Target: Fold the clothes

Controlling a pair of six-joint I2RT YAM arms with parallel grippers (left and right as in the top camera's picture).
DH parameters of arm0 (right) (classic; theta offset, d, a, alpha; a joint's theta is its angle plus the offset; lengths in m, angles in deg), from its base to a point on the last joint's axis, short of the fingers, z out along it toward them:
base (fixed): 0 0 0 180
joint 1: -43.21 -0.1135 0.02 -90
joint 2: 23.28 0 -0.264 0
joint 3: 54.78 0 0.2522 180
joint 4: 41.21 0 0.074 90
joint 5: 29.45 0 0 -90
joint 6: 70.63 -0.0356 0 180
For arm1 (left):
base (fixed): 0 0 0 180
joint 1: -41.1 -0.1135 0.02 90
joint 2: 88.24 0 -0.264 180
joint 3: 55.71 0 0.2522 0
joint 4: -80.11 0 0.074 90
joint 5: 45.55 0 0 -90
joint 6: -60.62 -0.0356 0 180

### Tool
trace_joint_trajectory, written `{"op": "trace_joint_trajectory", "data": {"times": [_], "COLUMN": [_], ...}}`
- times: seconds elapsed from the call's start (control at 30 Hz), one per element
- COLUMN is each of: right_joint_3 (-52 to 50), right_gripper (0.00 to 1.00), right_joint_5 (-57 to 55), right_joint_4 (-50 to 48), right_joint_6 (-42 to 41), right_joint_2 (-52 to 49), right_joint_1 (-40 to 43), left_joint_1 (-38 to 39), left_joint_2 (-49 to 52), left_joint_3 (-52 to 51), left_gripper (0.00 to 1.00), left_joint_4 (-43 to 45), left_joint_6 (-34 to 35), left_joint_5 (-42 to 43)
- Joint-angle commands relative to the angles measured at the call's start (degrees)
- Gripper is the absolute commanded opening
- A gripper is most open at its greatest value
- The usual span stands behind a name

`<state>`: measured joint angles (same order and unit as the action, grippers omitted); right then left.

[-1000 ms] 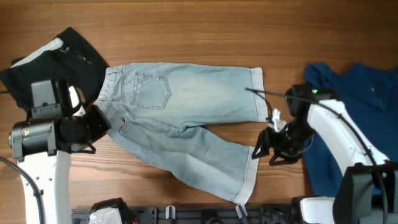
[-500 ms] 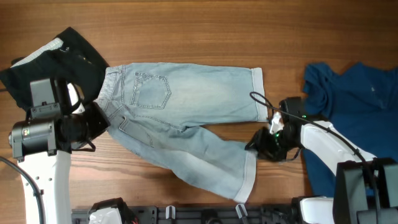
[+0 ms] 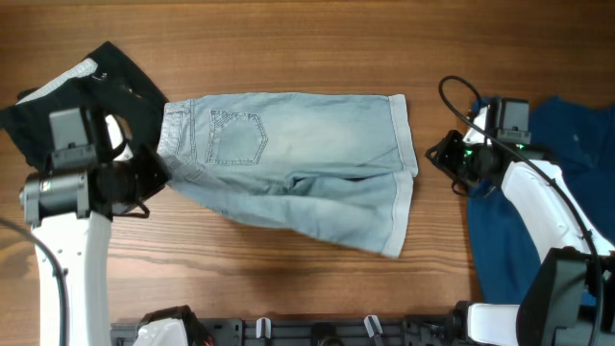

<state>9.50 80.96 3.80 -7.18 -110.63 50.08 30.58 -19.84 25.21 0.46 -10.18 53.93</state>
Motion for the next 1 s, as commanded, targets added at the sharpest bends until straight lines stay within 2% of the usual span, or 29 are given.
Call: {"op": "trace_joint_trajectory", "data": {"times": [0.0, 0.07, 0.17, 0.27, 0.37, 0.47, 0.53, 0.57, 0.77, 0.87, 0.9, 0.97], "right_joint_3": [0.5, 0.5, -0.1, -2.0, -5.1, -8.7, -10.4, -11.2, -17.1, -17.4, -17.4, -17.4], "right_gripper": [0.83, 0.73, 0.7, 0.68, 0.68, 0.66, 0.57, 0.56, 0.56, 0.67, 0.67, 0.59], "right_joint_5": [3.4, 8.2, 8.6, 8.6, 5.8, 5.6, 5.9, 7.0, 8.3, 8.0, 7.6, 5.2], "right_joint_4": [5.9, 15.9, 26.6, 30.6, 30.4, 30.8, 30.8, 30.6, 22.6, 18.6, 17.4, 16.1], "right_joint_6": [4.0, 6.9, 9.1, 8.9, 3.8, 3.6, 3.6, 3.6, -1.2, -3.4, -4.3, -5.9], "right_joint_2": [-0.4, -0.4, -0.4, -0.4, -0.4, -0.4, -0.4, -0.4, -0.4, -0.4, -0.4, -0.5], "right_joint_1": [0.2, -0.2, -2.8, -8.1, -11.4, -12.9, -13.8, -14.4, -19.7, -21.1, -21.3, -21.3], "left_joint_1": [3.7, 6.7, 9.9, 11.0, 11.0, 11.0, 11.0, 11.0, 11.0, 11.0, 11.0, 11.0], "left_joint_2": [5.4, 8.4, 11.3, 12.4, 12.2, 12.2, 12.2, 12.2, 12.2, 12.2, 12.2, 12.2], "left_joint_3": [1.0, 1.0, 1.0, 1.0, 1.0, 1.0, 1.0, 1.0, 1.0, 1.0, 1.0, 1.0], "left_gripper": [0.04, 0.04, 0.04, 0.04, 0.04, 0.04, 0.04, 0.04, 0.04, 0.04, 0.04, 0.04], "left_joint_4": [0.6, 1.0, 1.4, 3.1, 3.1, 2.8, 3.1, 3.4, 3.8, 4.0, 4.0, 4.0], "left_joint_6": [-0.7, -0.7, -0.7, -0.7, -0.7, -0.7, -0.7, -0.7, -0.7, -0.7, -0.7, -0.7], "left_joint_5": [1.4, 1.4, 1.3, 1.0, -1.4, -2.3, -2.3, -2.3, -2.3, -2.3, -2.3, -2.3]}}
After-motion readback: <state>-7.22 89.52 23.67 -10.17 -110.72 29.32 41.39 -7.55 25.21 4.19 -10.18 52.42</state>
